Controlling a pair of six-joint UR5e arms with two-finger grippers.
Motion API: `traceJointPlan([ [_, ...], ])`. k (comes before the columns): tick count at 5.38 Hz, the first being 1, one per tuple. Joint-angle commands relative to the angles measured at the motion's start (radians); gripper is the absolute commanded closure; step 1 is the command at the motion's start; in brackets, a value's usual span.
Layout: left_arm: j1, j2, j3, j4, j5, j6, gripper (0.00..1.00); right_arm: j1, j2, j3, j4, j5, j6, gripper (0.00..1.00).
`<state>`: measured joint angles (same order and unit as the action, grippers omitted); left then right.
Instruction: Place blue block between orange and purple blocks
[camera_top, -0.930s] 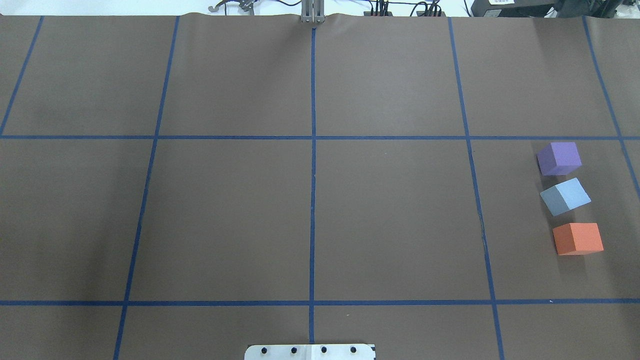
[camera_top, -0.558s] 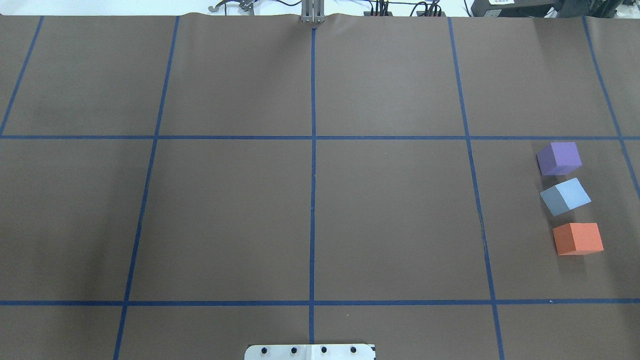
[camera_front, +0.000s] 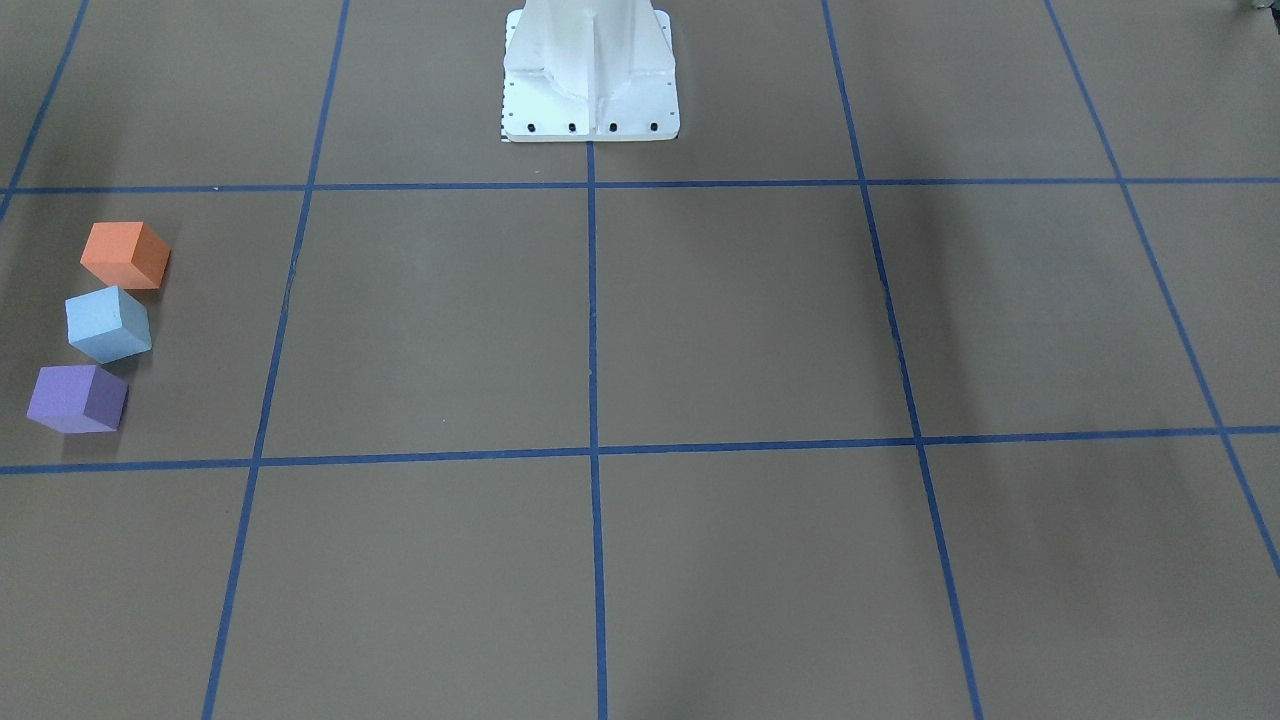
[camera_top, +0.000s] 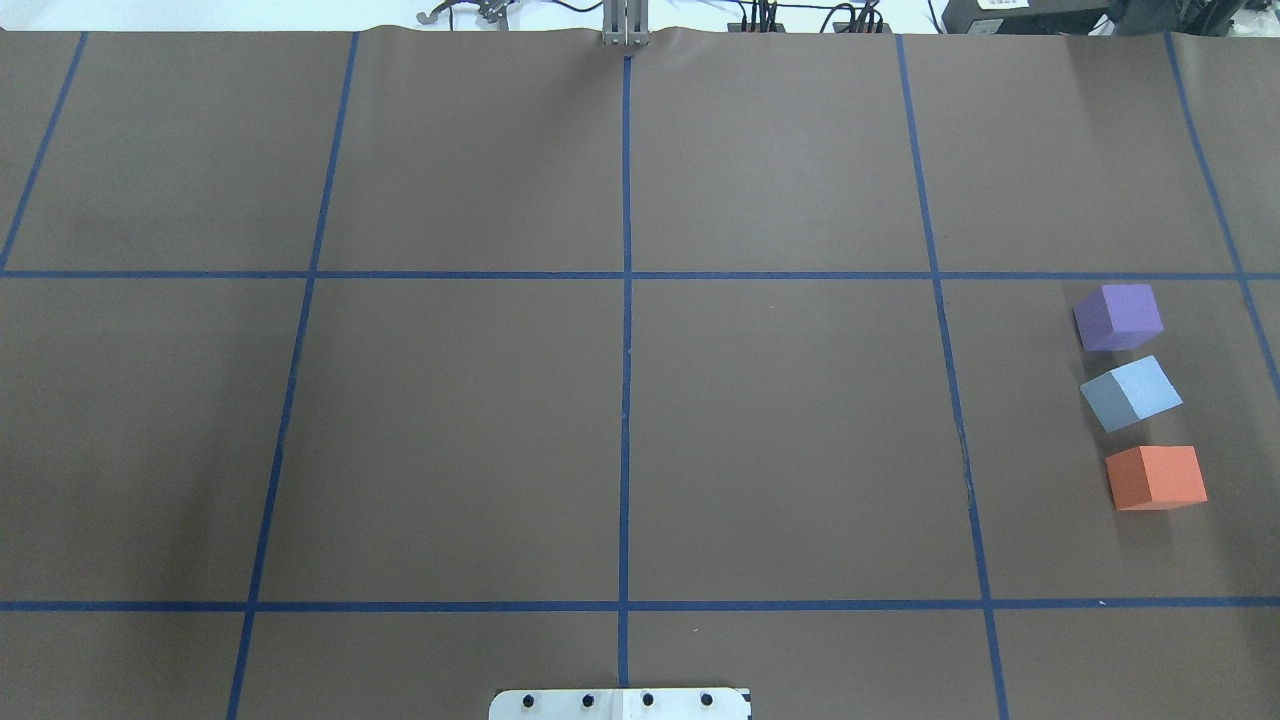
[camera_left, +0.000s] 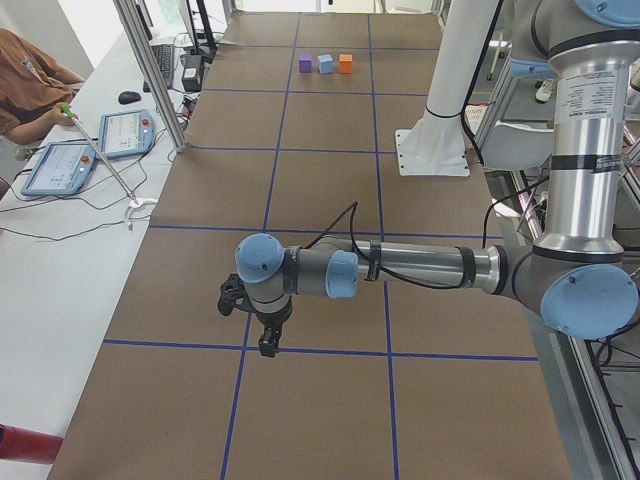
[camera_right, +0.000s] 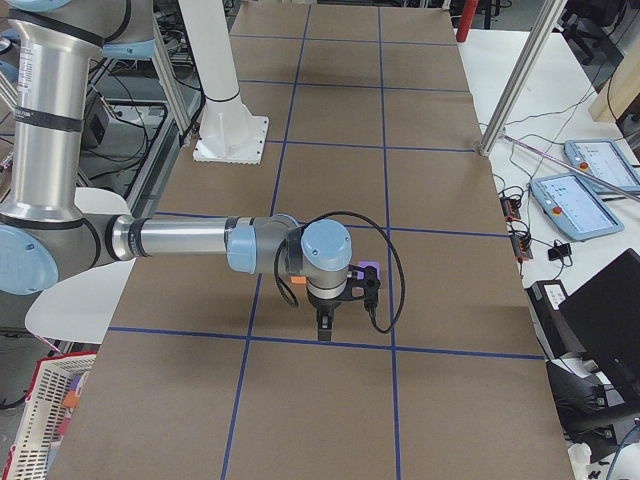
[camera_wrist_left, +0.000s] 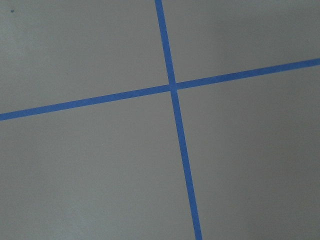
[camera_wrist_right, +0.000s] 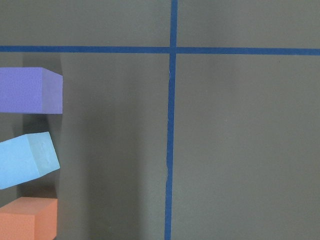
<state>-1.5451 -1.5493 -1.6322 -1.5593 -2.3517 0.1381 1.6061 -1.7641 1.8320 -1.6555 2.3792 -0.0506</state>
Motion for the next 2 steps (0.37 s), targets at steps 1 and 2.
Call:
traceJointPlan([
  [1, 0.0, 0.0, 0.002, -0.001, 0.002, 0.0, 0.0, 0.0, 0.0, 0.0, 0.0, 0.0, 0.0, 0.0],
  [2, 0.0, -0.002, 0.002, -0.001, 0.003, 0.0, 0.0, 0.0, 0.0, 0.0, 0.0, 0.0, 0.0, 0.0],
])
